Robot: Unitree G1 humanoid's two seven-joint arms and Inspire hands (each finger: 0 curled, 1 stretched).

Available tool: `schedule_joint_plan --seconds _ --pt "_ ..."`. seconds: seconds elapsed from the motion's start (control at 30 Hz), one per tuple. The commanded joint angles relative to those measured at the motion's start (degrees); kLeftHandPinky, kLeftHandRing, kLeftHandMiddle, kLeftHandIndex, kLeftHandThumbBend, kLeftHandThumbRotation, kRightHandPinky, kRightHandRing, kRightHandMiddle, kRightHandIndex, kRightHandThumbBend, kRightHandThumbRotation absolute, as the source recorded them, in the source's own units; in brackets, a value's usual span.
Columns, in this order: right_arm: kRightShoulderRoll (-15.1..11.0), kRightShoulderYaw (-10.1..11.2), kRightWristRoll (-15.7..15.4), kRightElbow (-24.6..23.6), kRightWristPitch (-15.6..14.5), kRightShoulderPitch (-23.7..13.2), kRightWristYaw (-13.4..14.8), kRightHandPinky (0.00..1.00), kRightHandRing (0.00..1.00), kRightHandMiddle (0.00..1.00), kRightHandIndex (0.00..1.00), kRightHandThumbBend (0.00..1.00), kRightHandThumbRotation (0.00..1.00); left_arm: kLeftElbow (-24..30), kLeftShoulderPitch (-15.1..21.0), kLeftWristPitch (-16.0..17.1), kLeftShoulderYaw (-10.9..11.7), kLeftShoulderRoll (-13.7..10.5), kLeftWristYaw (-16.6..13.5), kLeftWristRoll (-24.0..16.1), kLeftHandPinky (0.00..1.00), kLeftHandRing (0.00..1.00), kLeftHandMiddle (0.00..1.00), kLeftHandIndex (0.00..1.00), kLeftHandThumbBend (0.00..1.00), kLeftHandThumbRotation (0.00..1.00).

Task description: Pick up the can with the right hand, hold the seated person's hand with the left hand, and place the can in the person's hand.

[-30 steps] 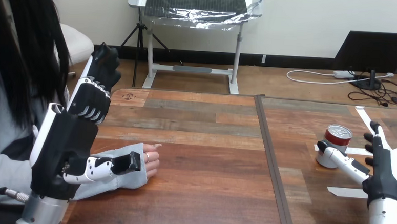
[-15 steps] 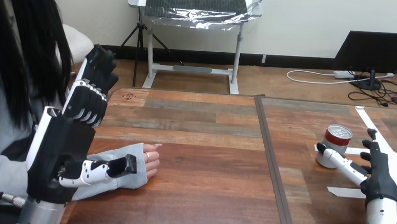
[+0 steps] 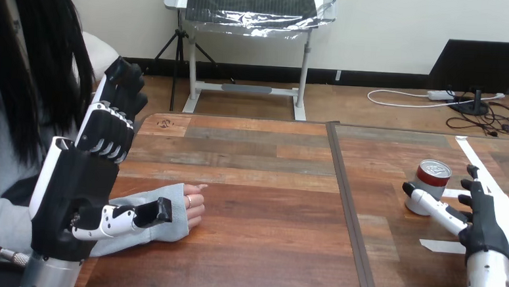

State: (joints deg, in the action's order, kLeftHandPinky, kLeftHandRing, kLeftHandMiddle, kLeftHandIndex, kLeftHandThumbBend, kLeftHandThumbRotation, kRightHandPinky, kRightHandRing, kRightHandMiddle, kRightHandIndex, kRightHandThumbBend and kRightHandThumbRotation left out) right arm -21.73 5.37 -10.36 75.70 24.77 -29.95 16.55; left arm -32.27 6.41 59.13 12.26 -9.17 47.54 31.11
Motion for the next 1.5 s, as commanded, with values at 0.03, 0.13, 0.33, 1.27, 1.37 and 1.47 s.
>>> schedule_joint_plan --seconds 0.03,0.13,0.33,1.27,1.37,1.47 --pt "0.1 1.0 1.0 -0.3 -0.2 -6.7 -0.6 0.82 0.89 0.94 0.98 1.00 0.54 3.2 1.6 -0.4 0.0 -1.1 0.4 0.6 0.98 1.00 1.00 0.99 1.00 0.35" --pt "0.0 0.9 1.1 -0.3 -0.4 -6.9 -0.8 0.82 0.89 0.94 0.98 1.00 0.54 3.4 1.5 -0.4 0.0 -1.2 0.3 0.4 0.97 1.00 1.00 0.99 1.00 0.35" --pt "-0.2 0.8 1.1 -0.2 -0.7 -7.5 -1.1 0.81 0.88 0.94 0.98 1.00 0.55 3.9 1.2 -0.4 0.0 -1.2 0.0 0.0 0.96 1.00 1.00 0.99 1.00 0.36" --pt "-0.9 -0.3 -0.5 0.4 -4.5 -9.8 -0.8 0.69 0.79 0.91 0.96 1.00 0.52 4.8 0.7 -0.7 0.0 -1.0 2.1 1.3 0.96 1.00 1.00 0.97 1.00 0.39" --pt "-1.0 -0.3 -0.6 0.5 -4.9 -10.1 -0.9 0.67 0.78 0.91 0.96 1.00 0.53 5.2 0.3 -1.1 0.0 -0.9 1.5 1.1 0.95 0.99 1.00 0.96 1.00 0.40" --pt "-1.0 -0.3 -0.7 0.5 -5.0 -10.3 -1.1 0.66 0.77 0.91 0.96 1.00 0.53 5.7 0.0 -1.3 0.0 -0.9 1.1 0.9 0.94 0.99 1.00 0.96 1.00 0.40"
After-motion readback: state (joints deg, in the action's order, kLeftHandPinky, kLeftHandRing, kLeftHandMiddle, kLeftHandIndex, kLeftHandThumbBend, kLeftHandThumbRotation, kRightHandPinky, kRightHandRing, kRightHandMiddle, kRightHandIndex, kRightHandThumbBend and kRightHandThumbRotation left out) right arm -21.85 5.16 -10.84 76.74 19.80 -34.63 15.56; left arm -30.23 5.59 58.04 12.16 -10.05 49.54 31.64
